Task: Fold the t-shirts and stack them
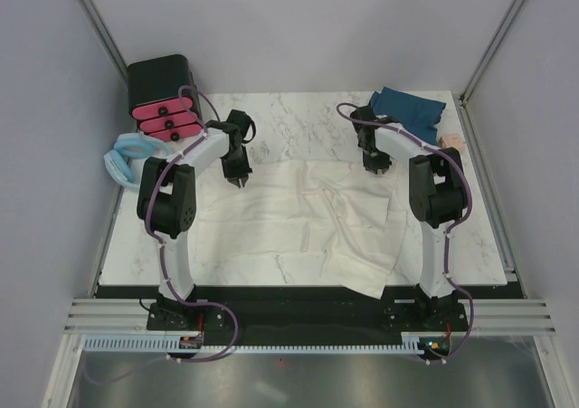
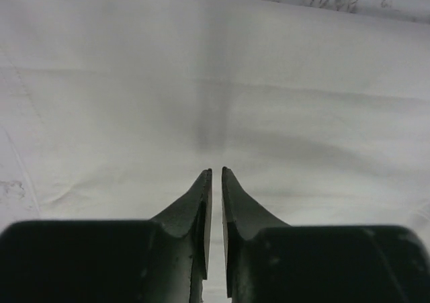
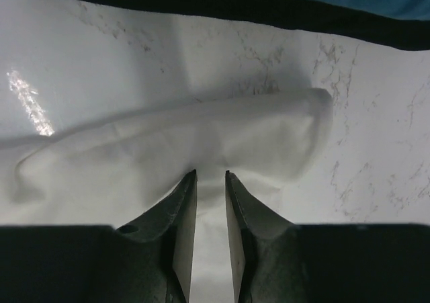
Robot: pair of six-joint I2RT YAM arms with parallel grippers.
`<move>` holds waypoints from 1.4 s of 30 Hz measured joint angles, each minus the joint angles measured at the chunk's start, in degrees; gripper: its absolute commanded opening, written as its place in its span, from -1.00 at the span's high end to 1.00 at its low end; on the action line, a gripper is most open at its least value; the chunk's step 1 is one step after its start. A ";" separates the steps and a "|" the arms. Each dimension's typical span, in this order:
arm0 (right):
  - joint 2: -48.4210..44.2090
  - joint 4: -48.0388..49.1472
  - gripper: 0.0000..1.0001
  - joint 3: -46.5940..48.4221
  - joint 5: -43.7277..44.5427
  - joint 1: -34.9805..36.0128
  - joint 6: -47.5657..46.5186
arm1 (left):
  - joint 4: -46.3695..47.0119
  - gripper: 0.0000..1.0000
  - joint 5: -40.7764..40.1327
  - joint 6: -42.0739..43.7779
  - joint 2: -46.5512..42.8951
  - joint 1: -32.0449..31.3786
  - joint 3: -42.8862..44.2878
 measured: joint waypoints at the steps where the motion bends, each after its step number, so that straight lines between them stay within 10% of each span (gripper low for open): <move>1: 0.81 0.07 0.51 0.39 0.04 -0.09 -0.09 | -0.37 0.92 -0.39 0.07 0.28 0.28 -0.07; 6: 3.54 -0.55 1.00 2.19 0.61 -0.85 -0.66 | -0.90 0.96 -1.44 0.20 3.65 1.75 0.04; 29: 6.21 -4.68 1.00 7.52 -7.50 -7.10 -1.38 | -14.10 0.96 4.81 -0.26 14.38 8.81 15.80; 35: 5.57 -4.48 0.42 7.02 -8.15 -7.23 -1.64 | -19.10 0.96 5.40 -0.20 17.90 8.94 21.62; 42: -3.13 -5.14 0.31 -2.05 -9.11 -7.23 -0.90 | -10.34 0.71 5.57 -0.28 10.88 9.60 12.85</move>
